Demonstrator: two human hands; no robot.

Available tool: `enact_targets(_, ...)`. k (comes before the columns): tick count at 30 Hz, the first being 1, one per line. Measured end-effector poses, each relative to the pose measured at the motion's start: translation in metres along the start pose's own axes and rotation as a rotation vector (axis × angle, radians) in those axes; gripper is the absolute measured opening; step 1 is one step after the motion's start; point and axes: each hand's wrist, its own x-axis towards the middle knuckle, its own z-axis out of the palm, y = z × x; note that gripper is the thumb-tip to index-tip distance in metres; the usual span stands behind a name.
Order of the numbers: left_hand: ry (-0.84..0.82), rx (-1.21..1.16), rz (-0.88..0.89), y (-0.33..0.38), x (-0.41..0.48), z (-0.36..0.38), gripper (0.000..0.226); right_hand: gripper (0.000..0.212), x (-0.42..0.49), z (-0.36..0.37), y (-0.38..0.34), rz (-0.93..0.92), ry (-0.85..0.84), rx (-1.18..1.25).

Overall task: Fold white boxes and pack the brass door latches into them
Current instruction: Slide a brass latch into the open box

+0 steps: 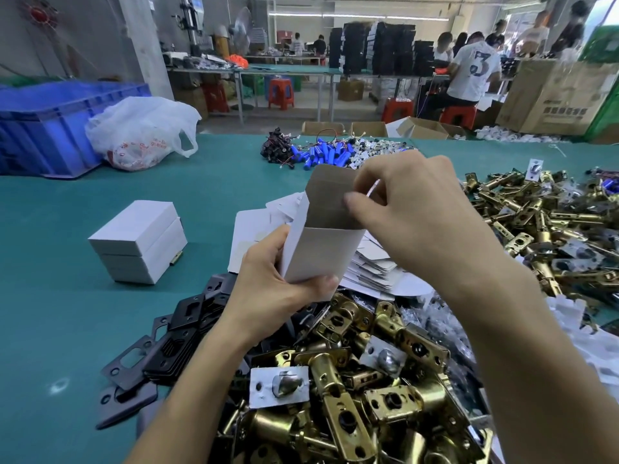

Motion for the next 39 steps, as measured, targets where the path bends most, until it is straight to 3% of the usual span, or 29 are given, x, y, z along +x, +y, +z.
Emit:
enact_targets(5,0.049,-0.039,-0.010,0.000,0.002,-0.003,0.046,0.011,-0.003,0.003,0.009,-0.010,0.039,0.053)
enact_targets(9,0.223,-0.134,-0.073,0.002,0.003,-0.014,0.051,0.006,-0.009,0.004,0.012,-0.034,0.149,0.163)
enact_targets(11,0.331,-0.183,-0.090,0.003,0.005,-0.023,0.056,0.009,-0.011,0.008,0.017,0.014,0.002,0.127)
enact_targets(15,0.444,-0.190,-0.097,0.002,0.007,-0.035,0.059,0.014,-0.012,0.020,0.014,0.088,-0.561,-0.125)
enact_targets(17,0.466,-0.217,-0.111,0.002,0.006,-0.037,0.055,0.020,-0.011,0.029,0.005,0.061,-0.667,-0.182)
enact_targets(23,0.576,-0.224,-0.101,0.002,0.007,-0.043,0.055,0.016,-0.004,0.075,-0.028,-0.112,-0.767,-0.244)
enact_targets(26,0.516,-0.211,-0.068,0.000,0.005,-0.043,0.055,0.014,-0.006,0.095,-0.030,-0.123,-0.773,-0.343)
enact_targets(30,0.451,-0.197,-0.023,0.001,0.004,-0.042,0.053,0.029,-0.008,0.106,-0.025,-0.107,-0.740,-0.392)
enact_targets(35,0.461,-0.203,-0.007,0.000,0.005,-0.044,0.045,0.029,-0.006,0.110,-0.021,-0.089,-0.715,-0.301)
enact_targets(39,0.451,-0.212,-0.008,0.001,0.005,-0.040,0.047,0.035,-0.003,0.113,-0.015,0.021,-0.789,-0.099)
